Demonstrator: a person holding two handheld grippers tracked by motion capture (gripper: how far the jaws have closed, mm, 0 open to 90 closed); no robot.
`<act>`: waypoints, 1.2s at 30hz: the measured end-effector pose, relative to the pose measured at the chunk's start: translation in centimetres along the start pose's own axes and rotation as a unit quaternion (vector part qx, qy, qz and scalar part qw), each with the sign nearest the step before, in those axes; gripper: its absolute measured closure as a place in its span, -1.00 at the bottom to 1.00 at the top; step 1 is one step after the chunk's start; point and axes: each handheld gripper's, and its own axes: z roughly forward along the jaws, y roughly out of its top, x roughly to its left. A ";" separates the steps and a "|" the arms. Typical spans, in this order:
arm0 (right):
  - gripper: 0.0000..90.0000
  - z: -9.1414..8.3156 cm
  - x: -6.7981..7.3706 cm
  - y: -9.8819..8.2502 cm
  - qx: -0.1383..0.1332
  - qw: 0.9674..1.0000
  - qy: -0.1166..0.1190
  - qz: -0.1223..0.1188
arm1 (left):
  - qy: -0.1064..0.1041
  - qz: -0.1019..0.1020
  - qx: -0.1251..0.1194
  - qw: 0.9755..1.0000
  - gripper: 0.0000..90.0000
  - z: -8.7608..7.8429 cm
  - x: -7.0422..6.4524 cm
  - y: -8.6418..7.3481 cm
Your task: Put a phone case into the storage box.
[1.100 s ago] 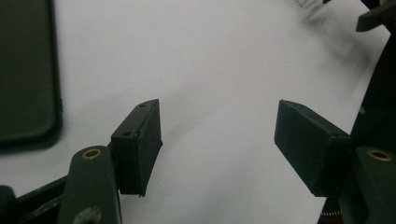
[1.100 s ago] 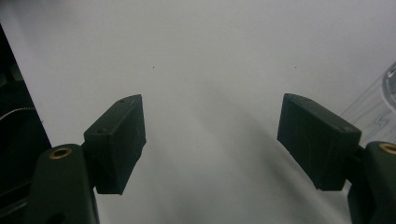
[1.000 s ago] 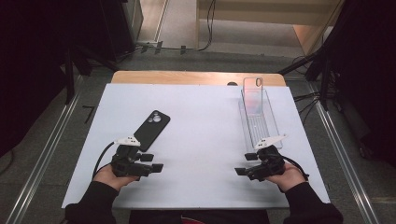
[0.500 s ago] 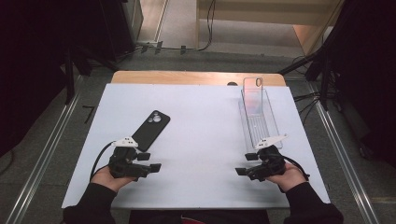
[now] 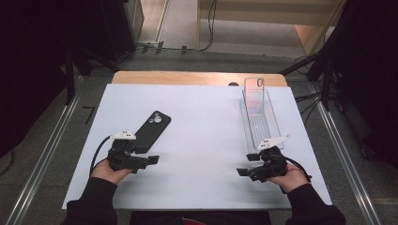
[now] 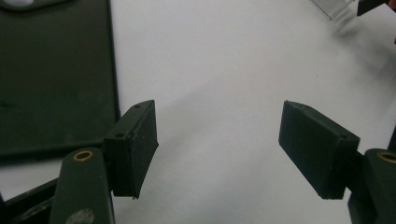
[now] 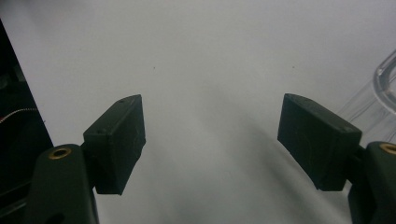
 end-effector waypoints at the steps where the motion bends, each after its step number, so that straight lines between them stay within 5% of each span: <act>1: -0.52 0.0 0.0 0.0 -0.001 1.000 -0.001 0.001 | -0.001 -0.001 -0.003 1.000 -0.38 0.1 0.1 0.2; 15: -0.52 -0.1 0.0 0.0 -0.003 1.000 -0.005 -0.001 | -0.016 -0.016 -0.006 1.000 -0.50 0.9 2.0 2.5; 18: -0.52 -0.1 0.0 0.0 -0.001 1.000 -0.007 0.000 | -0.043 -0.025 -0.001 0.999 -0.71 1.0 2.8 3.6; 19: -0.52 -0.1 0.0 0.0 -0.002 1.000 -0.007 0.000 | -0.048 -0.028 -0.006 0.998 -0.97 1.1 3.0 3.8; 23: -0.52 -0.2 -0.1 0.0 -0.006 1.000 -0.008 0.000 | -0.021 -0.018 -0.006 1.000 -1.00 1.3 3.6 4.8; 36: -0.52 -0.2 0.0 0.0 -0.003 1.000 -0.007 -0.001 | 0.006 -0.004 -0.013 1.000 -1.00 2.3 6.2 6.4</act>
